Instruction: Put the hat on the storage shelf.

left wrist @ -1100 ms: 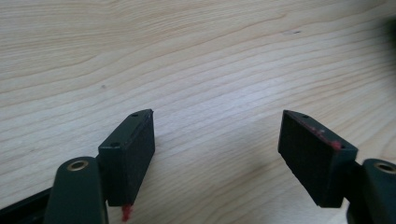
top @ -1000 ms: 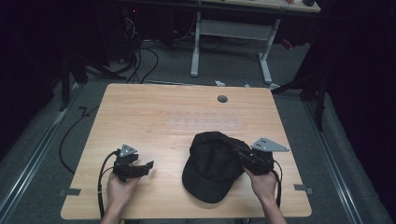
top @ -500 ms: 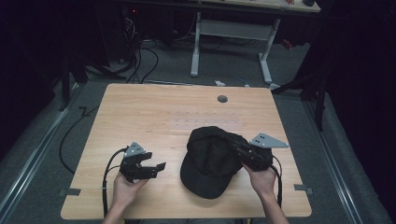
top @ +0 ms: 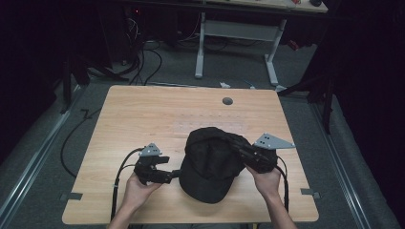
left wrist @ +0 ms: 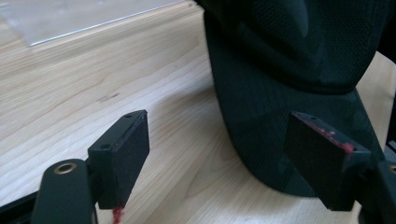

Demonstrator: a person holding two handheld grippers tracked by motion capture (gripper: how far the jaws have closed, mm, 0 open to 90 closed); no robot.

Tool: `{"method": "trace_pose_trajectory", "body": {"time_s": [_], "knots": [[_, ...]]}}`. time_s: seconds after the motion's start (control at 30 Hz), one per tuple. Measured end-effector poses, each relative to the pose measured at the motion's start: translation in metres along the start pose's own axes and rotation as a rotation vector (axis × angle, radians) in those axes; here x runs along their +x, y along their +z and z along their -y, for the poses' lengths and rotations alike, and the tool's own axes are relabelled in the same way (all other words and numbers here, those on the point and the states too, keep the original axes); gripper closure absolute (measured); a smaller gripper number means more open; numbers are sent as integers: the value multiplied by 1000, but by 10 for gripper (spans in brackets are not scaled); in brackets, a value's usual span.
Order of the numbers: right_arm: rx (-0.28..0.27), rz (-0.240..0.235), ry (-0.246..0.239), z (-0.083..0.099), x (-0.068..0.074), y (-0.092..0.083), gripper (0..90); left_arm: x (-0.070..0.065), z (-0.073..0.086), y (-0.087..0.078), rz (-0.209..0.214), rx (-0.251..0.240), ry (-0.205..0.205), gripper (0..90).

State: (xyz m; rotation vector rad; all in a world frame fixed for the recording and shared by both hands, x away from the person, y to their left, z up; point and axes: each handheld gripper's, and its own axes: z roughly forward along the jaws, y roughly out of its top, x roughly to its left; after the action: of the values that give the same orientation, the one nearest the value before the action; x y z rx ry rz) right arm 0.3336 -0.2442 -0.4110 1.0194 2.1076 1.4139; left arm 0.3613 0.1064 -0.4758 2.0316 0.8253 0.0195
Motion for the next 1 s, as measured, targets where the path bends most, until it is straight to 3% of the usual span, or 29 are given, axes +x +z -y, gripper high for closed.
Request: {"method": "trace_pose_trajectory", "body": {"time_s": [0.33,0.6,0.8,1.0], "knots": [[-11,-72,14,-5,-3,0,839,-4,-10,12,96,21,33,224],[-29,-114,2,-7,-3,3,838,-6,-13,16,142,36,54,242],[-47,-135,-10,-10,-5,12,839,-5,-13,15,168,35,52,288],[-63,-141,-27,-15,-7,15,838,-1,-13,6,195,9,47,404]]}}
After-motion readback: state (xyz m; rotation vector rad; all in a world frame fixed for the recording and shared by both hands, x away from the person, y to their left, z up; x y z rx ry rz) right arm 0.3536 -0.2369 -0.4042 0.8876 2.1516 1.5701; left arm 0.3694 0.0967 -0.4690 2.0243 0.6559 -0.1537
